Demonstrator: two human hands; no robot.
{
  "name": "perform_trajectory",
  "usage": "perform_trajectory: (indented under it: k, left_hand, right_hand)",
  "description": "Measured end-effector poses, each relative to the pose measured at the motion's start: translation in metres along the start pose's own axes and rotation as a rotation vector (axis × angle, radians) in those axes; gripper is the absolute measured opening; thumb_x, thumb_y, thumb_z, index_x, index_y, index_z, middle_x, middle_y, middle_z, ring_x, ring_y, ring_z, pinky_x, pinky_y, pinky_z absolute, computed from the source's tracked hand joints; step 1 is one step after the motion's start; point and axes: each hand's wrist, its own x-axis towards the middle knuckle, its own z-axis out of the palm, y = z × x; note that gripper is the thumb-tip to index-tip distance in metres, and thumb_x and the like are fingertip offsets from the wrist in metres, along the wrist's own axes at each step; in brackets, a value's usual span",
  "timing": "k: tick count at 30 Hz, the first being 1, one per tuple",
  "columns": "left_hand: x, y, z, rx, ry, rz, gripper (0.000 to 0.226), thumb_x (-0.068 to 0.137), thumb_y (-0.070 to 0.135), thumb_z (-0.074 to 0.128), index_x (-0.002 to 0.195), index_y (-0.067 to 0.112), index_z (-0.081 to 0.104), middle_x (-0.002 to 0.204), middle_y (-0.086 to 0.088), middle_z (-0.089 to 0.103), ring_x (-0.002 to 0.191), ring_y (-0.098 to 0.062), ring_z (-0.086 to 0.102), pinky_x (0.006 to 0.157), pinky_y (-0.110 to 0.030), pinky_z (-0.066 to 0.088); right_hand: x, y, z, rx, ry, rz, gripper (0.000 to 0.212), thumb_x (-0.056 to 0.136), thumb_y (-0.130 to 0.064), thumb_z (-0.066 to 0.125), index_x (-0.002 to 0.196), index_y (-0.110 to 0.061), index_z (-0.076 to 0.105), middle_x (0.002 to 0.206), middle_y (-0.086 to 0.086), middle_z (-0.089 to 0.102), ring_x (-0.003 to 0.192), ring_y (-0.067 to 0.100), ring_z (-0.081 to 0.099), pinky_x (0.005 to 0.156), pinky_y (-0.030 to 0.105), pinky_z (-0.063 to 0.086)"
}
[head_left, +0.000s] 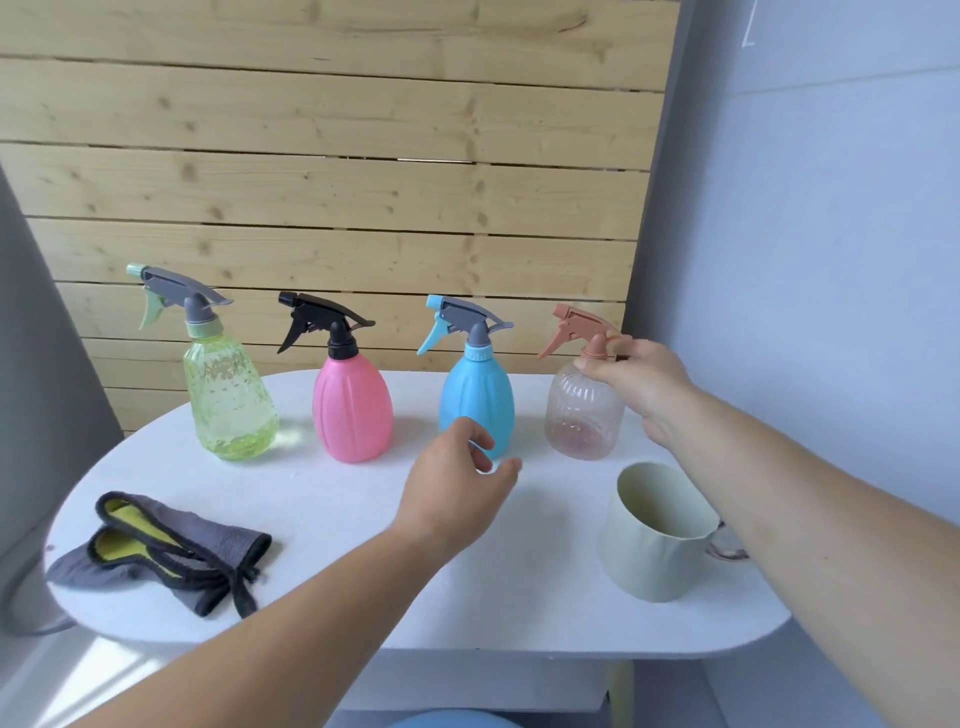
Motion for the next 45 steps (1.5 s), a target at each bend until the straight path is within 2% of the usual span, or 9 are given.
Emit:
perform_trajectory:
  k: [10, 15, 18, 24, 28, 31, 36, 41, 45]
  left_hand:
    - [-0.033, 0.015, -0.02, -0.06, -0.007, 0.045, 0.024, 0.094, 0.035, 0.069, 0.114, 0.026, 0.059, 0.108, 0.008, 0.064, 0.095, -0.014, 0.066, 0.085, -0.04, 0.059]
    - [-0.07, 0.035, -0.045, -0.274, -0.099, 0.133, 0.087, 0.08, 0.051, 0.084, 0.15, 0.036, 0.035, 0.149, 0.014, 0.04, 0.135, -0.004, 0.046, 0.109, -0.035, 0.05]
    - [-0.102, 0.039, -0.057, -0.3, -0.117, 0.171, 0.118, 0.059, 0.069, 0.088, 0.154, 0.047, 0.021, 0.156, 0.019, 0.035, 0.144, -0.004, 0.04, 0.118, -0.036, 0.041]
    - [-0.17, 0.027, -0.083, -0.401, -0.122, 0.17, 0.078, 0.072, 0.033, 0.094, 0.134, 0.033, 0.047, 0.122, 0.008, 0.065, 0.101, 0.002, 0.067, 0.084, -0.017, 0.054]
    - [-0.19, 0.011, -0.098, -0.825, -0.403, -0.158, 0.089, 0.064, 0.045, 0.086, 0.138, 0.015, 0.047, 0.118, -0.011, 0.073, 0.111, -0.024, 0.072, 0.096, -0.041, 0.06]
    - [-0.199, 0.001, -0.107, -1.066, -0.615, -0.292, 0.057, 0.075, 0.055, 0.071, 0.122, 0.024, 0.074, 0.123, -0.015, 0.072, 0.126, -0.042, 0.063, 0.11, -0.059, 0.048]
    - [-0.205, -0.011, -0.101, -0.878, -0.367, -0.228, 0.085, 0.068, 0.069, 0.074, 0.141, 0.034, 0.049, 0.142, -0.007, 0.061, 0.127, -0.021, 0.063, 0.103, -0.05, 0.056]
    - [-0.207, -0.008, -0.098, -0.39, -0.313, 0.083, 0.077, 0.065, 0.035, 0.089, 0.128, 0.038, 0.046, 0.115, -0.008, 0.062, 0.093, -0.007, 0.067, 0.082, -0.019, 0.056]
    - [-0.197, -0.018, -0.099, -0.728, -0.601, -0.132, 0.066, 0.075, 0.035, 0.072, 0.138, 0.021, 0.055, 0.136, -0.034, 0.055, 0.108, -0.029, 0.066, 0.104, -0.046, 0.055]
  right_hand:
    - [-0.035, -0.026, -0.014, 0.191, 0.062, -0.256, 0.018, 0.081, -0.008, 0.079, 0.094, -0.016, 0.07, 0.085, -0.009, 0.073, 0.079, 0.006, 0.067, 0.071, 0.008, 0.051]
    - [-0.108, -0.065, -0.03, 0.344, -0.068, -0.315, 0.023, 0.076, -0.016, 0.084, 0.093, -0.018, 0.068, 0.084, -0.011, 0.07, 0.082, 0.007, 0.067, 0.091, 0.031, 0.053]
    - [-0.157, -0.07, -0.029, 0.443, -0.187, -0.234, 0.021, 0.079, -0.02, 0.082, 0.087, -0.02, 0.063, 0.086, -0.004, 0.067, 0.078, 0.008, 0.067, 0.079, 0.031, 0.059]
    - [-0.231, -0.055, -0.02, 0.503, -0.286, -0.096, 0.009, 0.085, -0.017, 0.076, 0.084, -0.02, 0.067, 0.078, -0.006, 0.069, 0.071, 0.006, 0.07, 0.058, 0.021, 0.054]
    - [-0.255, -0.047, -0.014, 0.54, -0.366, 0.008, 0.006, 0.089, -0.017, 0.071, 0.085, -0.021, 0.069, 0.083, -0.002, 0.069, 0.084, 0.011, 0.067, 0.079, 0.029, 0.054]
    - [-0.264, -0.039, -0.012, 0.585, -0.412, 0.08, 0.007, 0.09, -0.017, 0.069, 0.086, -0.023, 0.07, 0.087, 0.001, 0.069, 0.094, 0.017, 0.067, 0.094, 0.042, 0.051]
    - [-0.273, -0.02, -0.008, 0.536, -0.345, 0.115, 0.003, 0.089, -0.017, 0.072, 0.091, -0.019, 0.071, 0.09, 0.003, 0.072, 0.094, 0.018, 0.069, 0.098, 0.048, 0.053]
    - [-0.273, -0.008, -0.004, 0.455, -0.309, 0.097, 0.009, 0.089, -0.021, 0.073, 0.096, -0.018, 0.069, 0.091, -0.001, 0.073, 0.09, 0.011, 0.068, 0.085, 0.037, 0.054]
    - [-0.268, -0.001, -0.007, 0.454, -0.406, 0.164, 0.005, 0.09, -0.023, 0.071, 0.093, -0.019, 0.069, 0.089, -0.001, 0.073, 0.09, 0.013, 0.066, 0.081, 0.037, 0.047]
